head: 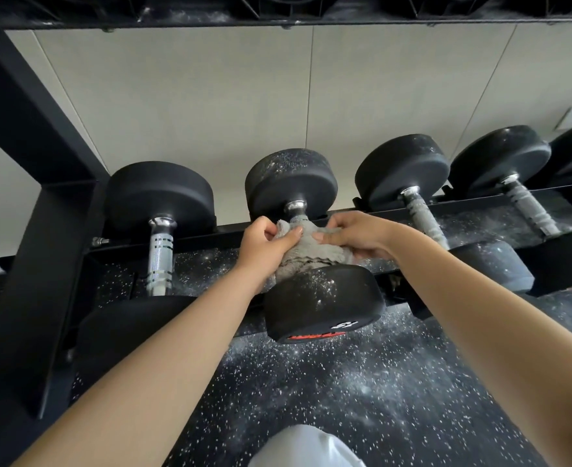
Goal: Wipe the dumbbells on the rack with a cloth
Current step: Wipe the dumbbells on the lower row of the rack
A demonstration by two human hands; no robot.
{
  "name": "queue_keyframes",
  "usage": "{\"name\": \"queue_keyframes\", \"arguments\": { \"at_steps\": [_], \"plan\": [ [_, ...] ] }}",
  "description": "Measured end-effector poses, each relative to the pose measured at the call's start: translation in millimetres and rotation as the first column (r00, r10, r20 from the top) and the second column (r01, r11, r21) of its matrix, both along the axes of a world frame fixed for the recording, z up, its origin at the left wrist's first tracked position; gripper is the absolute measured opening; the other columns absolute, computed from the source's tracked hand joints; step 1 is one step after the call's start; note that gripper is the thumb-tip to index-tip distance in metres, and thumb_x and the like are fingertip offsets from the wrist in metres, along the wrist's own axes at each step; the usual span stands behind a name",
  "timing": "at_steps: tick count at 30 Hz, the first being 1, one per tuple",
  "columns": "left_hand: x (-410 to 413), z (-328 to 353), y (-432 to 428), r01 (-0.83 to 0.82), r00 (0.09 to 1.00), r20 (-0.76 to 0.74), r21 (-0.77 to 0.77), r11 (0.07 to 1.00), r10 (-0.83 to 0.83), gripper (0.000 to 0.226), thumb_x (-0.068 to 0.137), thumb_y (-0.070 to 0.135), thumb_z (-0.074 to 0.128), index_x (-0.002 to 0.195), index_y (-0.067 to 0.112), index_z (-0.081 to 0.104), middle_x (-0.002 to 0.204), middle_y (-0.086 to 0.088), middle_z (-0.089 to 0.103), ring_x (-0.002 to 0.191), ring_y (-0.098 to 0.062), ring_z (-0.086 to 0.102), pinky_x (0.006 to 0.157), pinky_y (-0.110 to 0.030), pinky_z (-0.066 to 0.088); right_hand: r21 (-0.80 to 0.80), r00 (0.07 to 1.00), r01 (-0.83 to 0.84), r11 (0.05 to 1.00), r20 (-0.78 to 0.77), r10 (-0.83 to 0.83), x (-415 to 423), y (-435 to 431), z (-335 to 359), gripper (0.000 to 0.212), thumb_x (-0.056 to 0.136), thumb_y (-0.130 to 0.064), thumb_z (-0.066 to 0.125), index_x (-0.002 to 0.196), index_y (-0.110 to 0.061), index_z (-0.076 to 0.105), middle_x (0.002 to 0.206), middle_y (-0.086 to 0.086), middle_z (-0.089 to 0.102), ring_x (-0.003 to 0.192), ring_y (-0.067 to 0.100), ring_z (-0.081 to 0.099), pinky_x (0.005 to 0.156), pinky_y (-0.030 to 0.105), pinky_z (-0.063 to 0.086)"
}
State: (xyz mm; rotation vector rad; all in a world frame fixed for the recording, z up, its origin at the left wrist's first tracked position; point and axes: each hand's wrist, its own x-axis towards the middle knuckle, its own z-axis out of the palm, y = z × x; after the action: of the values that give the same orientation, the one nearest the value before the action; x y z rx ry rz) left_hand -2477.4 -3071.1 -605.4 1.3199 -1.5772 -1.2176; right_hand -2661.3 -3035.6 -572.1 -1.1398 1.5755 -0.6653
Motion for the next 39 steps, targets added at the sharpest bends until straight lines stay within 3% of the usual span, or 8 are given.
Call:
{"name": "queue_keyframes", "arguments": {
  "at_steps": [6,13,18,22,26,29,32,39],
  "plan": [
    [-7.9,3.3,-11.1,-0.168,0.985,-0.043,-0.075,0.983,0.165,0.038,0.086,0.034,0.070,0.072,0.016,0.039,0.069,0.002,0.041,0.063,-0.013,0.039,0.057,-0.025,0.034,-0.218,0.973,0.191,0.957,-0.087,-0.213,18.5,-26.1,6.8,0.033,0.085,-0.033,0.077,0.080,-0.016,0.049,0.065,0.002,0.051,0.047,0.010,0.045,0.042,0.022,0.037],
    [-9.0,4.3,-12.1,-0.205,0.973,-0.109,-0.017,0.979,0.202,0.032,0.085,0.037,0.070,0.083,0.014,0.047,0.077,0.003,0.049,0.069,-0.011,0.048,0.059,-0.022,0.039,-0.242,0.954,0.287,0.927,-0.016,-0.300,22.9,-31.5,-1.0,0.033,0.081,-0.037,0.079,0.086,-0.014,0.056,0.088,0.009,0.065,0.080,0.023,0.063,0.078,0.042,0.057],
    [1.4,10.8,-3.5,-0.222,0.955,-0.177,0.108,0.969,0.238,0.026,0.095,0.041,0.053,0.108,0.018,0.052,0.088,0.010,0.050,0.076,-0.001,0.048,0.061,-0.020,0.037,-0.173,0.984,0.158,0.972,-0.058,-0.171,15.7,-22.4,5.3,0.036,0.080,-0.039,0.079,0.092,-0.015,0.055,0.066,0.004,0.056,0.049,0.011,0.046,0.042,0.021,0.037],
    [8.6,12.9,-4.6,-0.224,0.935,-0.236,0.191,0.956,0.266,0.018,0.095,0.036,0.056,0.100,0.019,0.055,0.098,0.000,0.065,0.087,-0.012,0.062,0.075,-0.031,0.053,-0.048,0.994,-0.034,0.998,-0.109,0.029,5.2,-8.8,6.4,0.044,0.063,-0.041,0.089,0.079,-0.017,0.056,0.072,0.009,0.055,0.059,0.019,0.049,0.055,0.027,0.040],
    [7.8,14.7,-5.2,-0.205,0.933,-0.257,0.191,0.960,0.251,0.018,0.093,0.032,0.061,0.102,0.016,0.059,0.102,-0.004,0.066,0.090,-0.014,0.066,0.070,-0.029,0.058,0.101,0.987,-0.077,0.992,-0.135,0.090,-5.1,6.5,1.0,0.021,0.092,-0.014,0.067,0.076,-0.016,0.053,0.062,0.002,0.052,0.046,0.008,0.046,0.043,0.020,0.040],
    [6.0,13.0,-4.8,-0.166,0.942,-0.262,0.186,0.968,0.212,0.023,0.091,0.028,0.065,0.107,0.012,0.061,0.104,-0.006,0.068,0.090,-0.016,0.068,0.061,-0.023,0.054,0.101,0.997,-0.080,0.992,0.002,0.080,-6.7,12.9,1.5,0.006,0.090,-0.010,0.066,0.090,-0.013,0.061,0.083,0.010,0.064,0.073,0.019,0.058,0.072,0.032,0.051],
    [2.7,12.2,-3.5,-0.123,0.952,-0.260,0.166,0.978,0.163,0.022,0.089,0.025,0.068,0.105,0.011,0.061,0.100,-0.007,0.068,0.082,-0.014,0.068,0.062,-0.021,0.054,0.107,0.985,-0.108,0.988,0.146,0.092,-11.7,17.8,19.6,0.038,0.080,-0.025,0.068,0.113,-0.007,0.063,0.105,0.012,0.071,0.093,0.022,0.068,0.083,0.033,0.058],
    [-4.4,11.9,4.9,0.015,0.927,-0.370,0.213,0.977,0.066,0.049,0.083,0.006,0.073,0.118,0.016,0.040,0.101,-0.014,0.068,0.090,-0.024,0.069,0.061,-0.025,0.058,-0.208,0.870,0.323,0.923,0.449,-0.203,-35.4,8.9,95.3,0.025,0.092,-0.036,0.059,0.095,-0.011,0.064,0.078,0.001,0.068,0.072,0.016,0.068,0.079,0.031,0.054]
  ]
}}
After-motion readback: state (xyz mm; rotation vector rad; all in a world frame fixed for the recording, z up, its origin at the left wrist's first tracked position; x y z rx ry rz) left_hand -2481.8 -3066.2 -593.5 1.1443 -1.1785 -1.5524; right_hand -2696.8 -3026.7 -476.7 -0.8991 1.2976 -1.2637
